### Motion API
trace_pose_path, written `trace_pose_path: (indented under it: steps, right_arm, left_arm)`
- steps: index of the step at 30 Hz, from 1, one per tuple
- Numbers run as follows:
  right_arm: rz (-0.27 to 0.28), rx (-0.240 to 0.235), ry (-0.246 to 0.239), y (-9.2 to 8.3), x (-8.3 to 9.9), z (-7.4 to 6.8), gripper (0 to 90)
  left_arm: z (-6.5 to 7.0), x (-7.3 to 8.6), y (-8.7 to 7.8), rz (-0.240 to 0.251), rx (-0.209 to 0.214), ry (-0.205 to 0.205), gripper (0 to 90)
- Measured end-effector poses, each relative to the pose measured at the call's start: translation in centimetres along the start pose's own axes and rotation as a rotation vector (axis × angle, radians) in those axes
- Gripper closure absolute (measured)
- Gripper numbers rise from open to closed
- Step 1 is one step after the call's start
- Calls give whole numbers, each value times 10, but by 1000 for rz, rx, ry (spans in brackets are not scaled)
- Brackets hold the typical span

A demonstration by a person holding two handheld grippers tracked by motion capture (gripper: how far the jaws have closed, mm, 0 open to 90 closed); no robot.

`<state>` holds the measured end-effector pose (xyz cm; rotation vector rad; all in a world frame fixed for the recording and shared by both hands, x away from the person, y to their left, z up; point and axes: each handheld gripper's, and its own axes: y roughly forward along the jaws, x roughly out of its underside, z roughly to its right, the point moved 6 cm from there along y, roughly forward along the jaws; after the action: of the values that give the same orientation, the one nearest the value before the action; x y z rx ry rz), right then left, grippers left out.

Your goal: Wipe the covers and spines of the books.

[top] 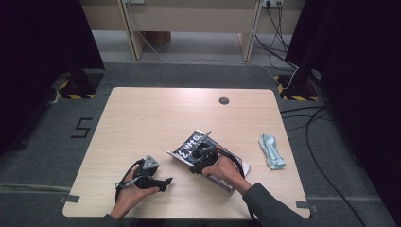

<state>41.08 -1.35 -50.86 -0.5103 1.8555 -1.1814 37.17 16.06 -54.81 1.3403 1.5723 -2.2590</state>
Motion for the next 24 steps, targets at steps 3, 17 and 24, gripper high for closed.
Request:
trace_pose_path:
  steps: [3, 17, 24]
  right_arm:
    - [2, -34, 0, 0, 0, -1, 652]
    - [81, -12, 32, -22, 10, 22, 531]
    - [127, 206, 147, -41, 42, 89, 430]
  left_arm:
    - [0, 0, 0, -1, 1, 0, 225]
    - [-2, 2, -6, 11, -3, -11, 225]
    - [0, 3, -8, 12, 2, -20, 227]
